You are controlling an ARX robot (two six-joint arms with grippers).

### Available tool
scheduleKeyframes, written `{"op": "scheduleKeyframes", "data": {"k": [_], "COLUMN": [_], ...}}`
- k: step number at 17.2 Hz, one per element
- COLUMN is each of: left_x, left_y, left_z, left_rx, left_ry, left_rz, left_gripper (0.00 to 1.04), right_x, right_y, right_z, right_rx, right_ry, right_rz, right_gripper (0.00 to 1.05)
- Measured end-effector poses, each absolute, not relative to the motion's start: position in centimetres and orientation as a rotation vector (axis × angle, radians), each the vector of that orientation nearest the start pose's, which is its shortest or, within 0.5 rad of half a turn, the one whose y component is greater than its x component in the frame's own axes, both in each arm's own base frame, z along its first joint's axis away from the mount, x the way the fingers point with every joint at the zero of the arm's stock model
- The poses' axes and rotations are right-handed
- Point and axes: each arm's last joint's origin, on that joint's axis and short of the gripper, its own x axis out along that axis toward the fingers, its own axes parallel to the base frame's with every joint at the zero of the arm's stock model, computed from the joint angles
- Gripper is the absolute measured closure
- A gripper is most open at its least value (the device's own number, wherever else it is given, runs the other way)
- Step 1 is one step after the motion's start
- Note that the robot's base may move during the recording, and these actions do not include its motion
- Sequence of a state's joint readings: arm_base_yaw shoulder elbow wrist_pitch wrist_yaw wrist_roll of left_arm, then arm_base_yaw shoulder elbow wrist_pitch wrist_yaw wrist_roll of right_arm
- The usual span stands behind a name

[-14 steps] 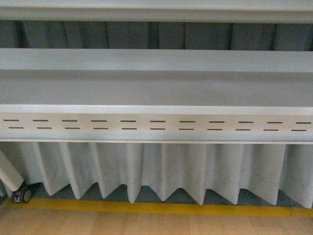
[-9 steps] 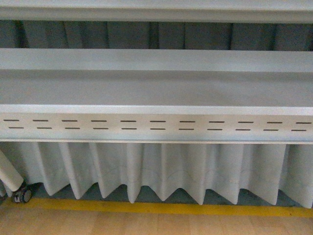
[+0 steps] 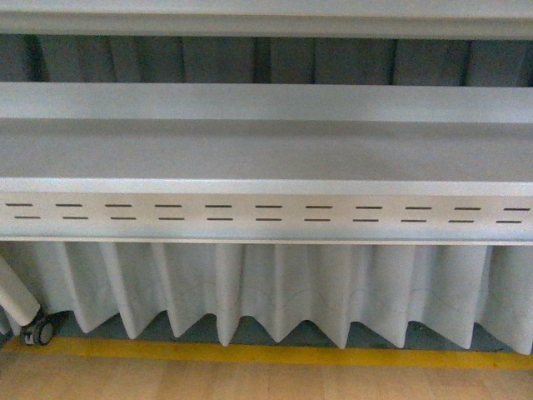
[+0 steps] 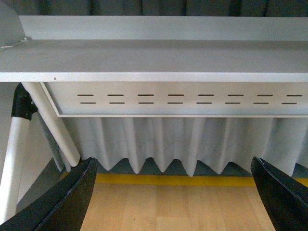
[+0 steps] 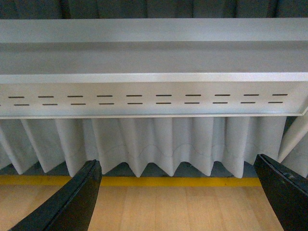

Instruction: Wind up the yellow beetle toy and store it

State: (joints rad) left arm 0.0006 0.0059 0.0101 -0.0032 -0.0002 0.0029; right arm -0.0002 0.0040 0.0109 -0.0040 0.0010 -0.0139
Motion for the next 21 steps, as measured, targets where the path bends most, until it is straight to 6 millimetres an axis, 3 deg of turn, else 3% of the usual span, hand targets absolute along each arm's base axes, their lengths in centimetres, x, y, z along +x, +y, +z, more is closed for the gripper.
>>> {"op": "scheduleKeyframes", "data": {"k": [21], "left_x": [9.75], "left_y": [0.01], "left_z": [16.62], "left_rx": [0.003], "left_ry": [-0.001], "left_rz": [0.001], "left_gripper": [0.07], "right_x": [9.72], "right_y": [0.00], "right_z": [16.65], "right_rx": [-0.014], "right_ry": [-0.003], "right_rz": [-0.001], "right_gripper": [0.07]}}
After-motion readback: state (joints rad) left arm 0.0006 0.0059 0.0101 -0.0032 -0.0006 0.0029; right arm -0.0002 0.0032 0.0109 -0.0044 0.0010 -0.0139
